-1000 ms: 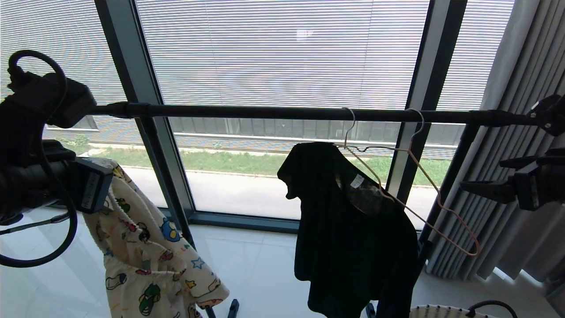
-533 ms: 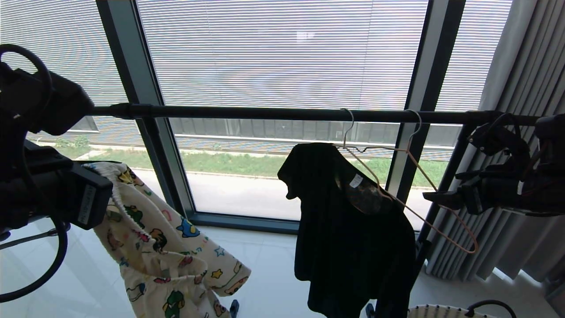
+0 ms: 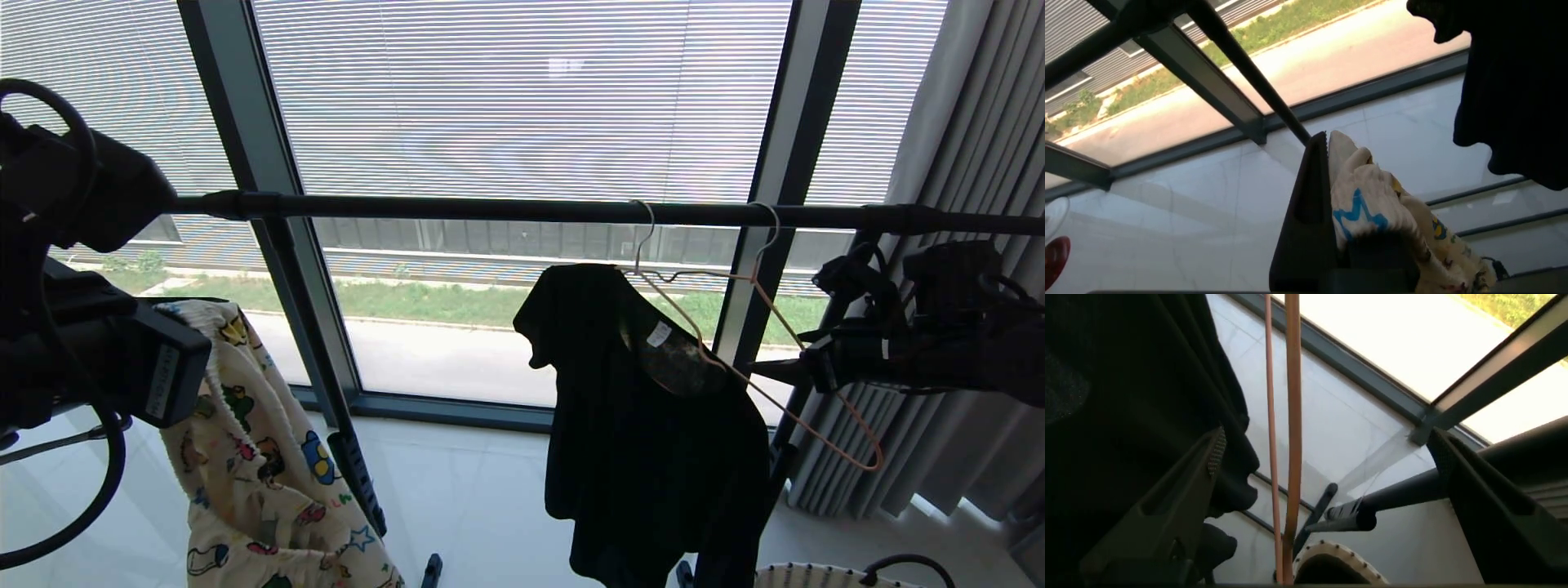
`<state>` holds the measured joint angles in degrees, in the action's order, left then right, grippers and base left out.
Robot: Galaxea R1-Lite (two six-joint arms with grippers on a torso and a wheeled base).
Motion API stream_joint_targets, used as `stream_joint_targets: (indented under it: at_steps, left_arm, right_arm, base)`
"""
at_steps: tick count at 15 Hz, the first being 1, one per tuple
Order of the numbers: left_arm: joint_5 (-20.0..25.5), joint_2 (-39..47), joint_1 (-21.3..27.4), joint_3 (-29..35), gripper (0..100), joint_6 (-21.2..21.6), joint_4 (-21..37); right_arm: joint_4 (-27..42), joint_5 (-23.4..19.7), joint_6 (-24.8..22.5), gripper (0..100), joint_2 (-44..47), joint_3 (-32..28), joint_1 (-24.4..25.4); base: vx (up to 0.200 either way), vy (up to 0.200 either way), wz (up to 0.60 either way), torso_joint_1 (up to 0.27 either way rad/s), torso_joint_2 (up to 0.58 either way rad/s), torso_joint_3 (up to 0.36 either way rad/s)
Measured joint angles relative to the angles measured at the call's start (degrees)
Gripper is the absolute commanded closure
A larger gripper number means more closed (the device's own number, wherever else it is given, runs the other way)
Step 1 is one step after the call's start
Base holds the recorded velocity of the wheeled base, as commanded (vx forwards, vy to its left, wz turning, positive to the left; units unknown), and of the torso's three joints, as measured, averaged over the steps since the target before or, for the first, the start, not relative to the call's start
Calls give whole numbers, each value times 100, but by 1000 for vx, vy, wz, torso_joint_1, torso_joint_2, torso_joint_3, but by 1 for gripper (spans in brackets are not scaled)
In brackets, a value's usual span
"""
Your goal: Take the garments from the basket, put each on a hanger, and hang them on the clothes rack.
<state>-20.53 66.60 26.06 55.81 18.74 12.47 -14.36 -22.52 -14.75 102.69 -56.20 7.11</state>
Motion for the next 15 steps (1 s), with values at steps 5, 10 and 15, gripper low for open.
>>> stream_joint_targets:
  at_steps: [5, 10, 15]
  left_arm:
    - [-44, 73, 155, 6, 100, 0, 0]
    - [-95, 90, 188, 11, 100, -2, 1]
    - [-98, 71, 188, 0, 100, 0, 1]
  right_arm:
    - [5, -140, 0, 100, 188, -55, -37]
    - [-74, -138, 17, 100, 199, -27, -37]
    - [-1262, -118, 274, 100, 63, 383, -37]
  base:
    - [0, 0, 0, 0, 0, 0]
    - [0, 0, 0, 0, 0, 0]
    - [0, 0, 0, 0, 0, 0]
